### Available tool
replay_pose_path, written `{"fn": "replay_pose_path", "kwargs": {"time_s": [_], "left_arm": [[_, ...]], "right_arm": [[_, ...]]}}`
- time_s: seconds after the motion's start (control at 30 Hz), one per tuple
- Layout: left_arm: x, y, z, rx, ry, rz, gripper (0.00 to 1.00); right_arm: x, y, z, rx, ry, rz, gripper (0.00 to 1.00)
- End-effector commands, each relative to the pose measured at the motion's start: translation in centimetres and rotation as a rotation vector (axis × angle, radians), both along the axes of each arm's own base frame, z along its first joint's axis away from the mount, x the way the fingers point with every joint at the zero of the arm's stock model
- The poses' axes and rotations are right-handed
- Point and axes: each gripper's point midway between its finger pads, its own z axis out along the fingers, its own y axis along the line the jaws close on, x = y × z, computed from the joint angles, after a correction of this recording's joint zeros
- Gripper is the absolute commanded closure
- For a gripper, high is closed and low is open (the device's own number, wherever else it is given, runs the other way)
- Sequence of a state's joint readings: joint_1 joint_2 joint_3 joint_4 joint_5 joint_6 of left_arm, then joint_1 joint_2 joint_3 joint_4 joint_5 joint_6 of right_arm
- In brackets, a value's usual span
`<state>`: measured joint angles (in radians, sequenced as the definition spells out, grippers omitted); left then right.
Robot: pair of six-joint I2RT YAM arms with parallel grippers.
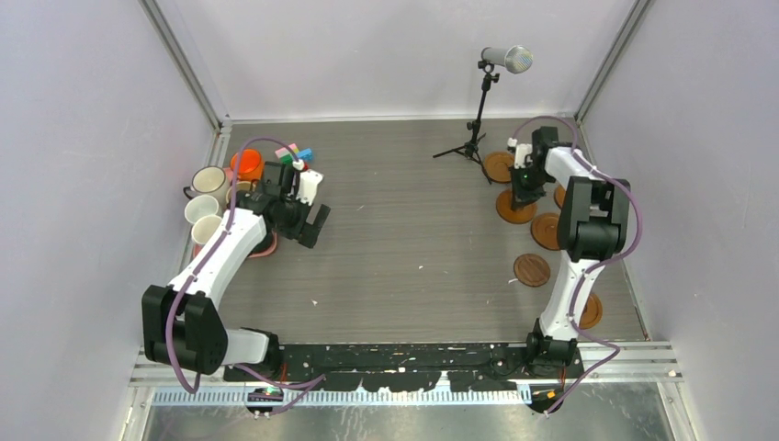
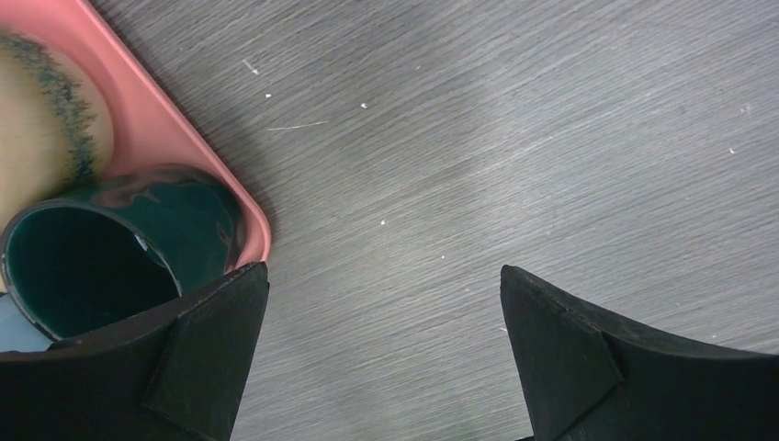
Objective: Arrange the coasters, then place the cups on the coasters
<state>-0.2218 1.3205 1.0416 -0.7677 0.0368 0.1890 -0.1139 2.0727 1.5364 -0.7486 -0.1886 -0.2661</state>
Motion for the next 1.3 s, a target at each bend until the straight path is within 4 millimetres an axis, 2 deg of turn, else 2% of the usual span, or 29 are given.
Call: {"fn": "replay_pose_path", "kwargs": {"time_s": [0.0,0.13,0.3,0.37,0.6,0.77,0.87,0.97,1.1,1.23,1.27], "left_arm": [[0.3,-0.6,1.2,-0.059,0.0,-0.018,0.0],[0.2,-0.3,1.4,-0.158,0.031,0.01,0.0],[0.1,-0.1,1.4,-0.162,0.032,0.018,0.0],[0.1,0.0,1.3,-0.16,0.035,0.022,0.0],[0.1,0.3,0.8,-0.141,0.046,0.022,0.0],[0.1,0.6,0.5,-0.132,0.052,0.025,0.0],[0.0,0.5,0.3,-0.132,0.059,0.024,0.0],[-0.1,0.5,0.3,-0.136,0.065,0.02,0.0],[-0.1,0.1,0.5,-0.15,0.067,0.008,0.0],[-0.4,-0.3,0.9,-0.173,0.071,-0.011,0.0],[-0.4,-0.3,0.9,-0.176,0.072,-0.012,0.0]], "right_arm": [[-2.6,6.1,-0.7,0.046,0.063,0.147,0.96],[-2.4,10.3,-0.6,0.04,0.043,0.224,0.92],[-1.1,15.7,-1.0,0.012,0.014,0.314,0.85],[-0.3,18.4,-1.0,0.006,-0.006,0.353,0.82],[3.4,26.0,-1.6,0.029,-0.068,0.404,0.81],[4.1,30.1,-1.0,0.051,-0.097,0.453,0.8],[4.8,31.2,-0.1,0.064,-0.125,0.449,0.8],[5.5,31.6,1.9,0.074,-0.163,0.44,0.79],[5.4,31.2,6.3,0.084,-0.231,0.441,0.72],[4.0,29.9,11.0,0.103,-0.289,0.441,0.56],[3.7,29.2,12.4,0.114,-0.306,0.432,0.54]]}}
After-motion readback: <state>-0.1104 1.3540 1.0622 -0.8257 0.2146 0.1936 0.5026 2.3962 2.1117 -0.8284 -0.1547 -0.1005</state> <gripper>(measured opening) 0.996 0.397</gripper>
